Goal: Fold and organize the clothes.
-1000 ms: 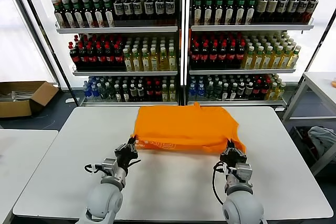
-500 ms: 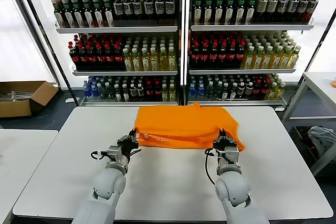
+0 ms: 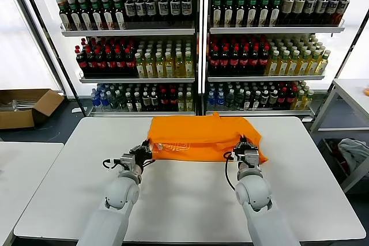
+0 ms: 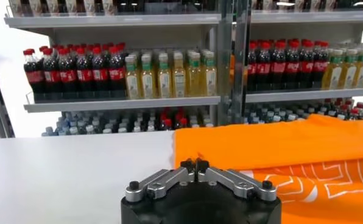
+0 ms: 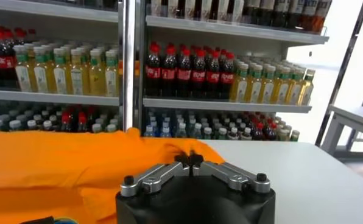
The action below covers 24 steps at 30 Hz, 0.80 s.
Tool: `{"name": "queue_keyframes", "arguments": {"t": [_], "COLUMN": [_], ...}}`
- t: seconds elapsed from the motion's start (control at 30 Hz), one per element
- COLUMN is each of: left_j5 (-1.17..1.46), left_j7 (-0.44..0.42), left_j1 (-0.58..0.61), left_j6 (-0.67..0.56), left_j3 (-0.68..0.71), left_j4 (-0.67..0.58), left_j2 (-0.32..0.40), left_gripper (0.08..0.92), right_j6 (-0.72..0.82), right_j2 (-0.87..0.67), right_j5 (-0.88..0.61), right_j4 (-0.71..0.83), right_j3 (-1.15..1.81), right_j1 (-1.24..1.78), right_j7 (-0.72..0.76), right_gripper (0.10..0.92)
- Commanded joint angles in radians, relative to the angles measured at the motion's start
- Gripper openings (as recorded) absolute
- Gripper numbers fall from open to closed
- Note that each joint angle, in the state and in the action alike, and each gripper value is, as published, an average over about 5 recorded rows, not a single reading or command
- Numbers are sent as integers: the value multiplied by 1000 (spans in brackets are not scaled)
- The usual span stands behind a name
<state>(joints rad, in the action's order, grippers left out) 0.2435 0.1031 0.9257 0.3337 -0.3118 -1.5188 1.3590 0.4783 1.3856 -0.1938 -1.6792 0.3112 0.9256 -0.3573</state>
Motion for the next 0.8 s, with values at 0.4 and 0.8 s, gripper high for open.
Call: {"name": "queue_keyframes", "arguments": {"t": [0.4,0.8], "left_j5": [-1,-42], "left_j7": [15,17], "left_j1": [15,95], "left_j6": [25,64], "left_j3": [-9,-23], "left_j4": [-43,-135], "left_j2": [-6,-16], "left_gripper": [444,781], "right_j6": [42,86], "right_j2": [15,-23], "right_j5": [-85,-84], "right_j4": [-8,-137], "right_j3": [20,89], "right_j1": [-20,157], "right_j7": [-76,-98], "right_gripper": [632,822]}}
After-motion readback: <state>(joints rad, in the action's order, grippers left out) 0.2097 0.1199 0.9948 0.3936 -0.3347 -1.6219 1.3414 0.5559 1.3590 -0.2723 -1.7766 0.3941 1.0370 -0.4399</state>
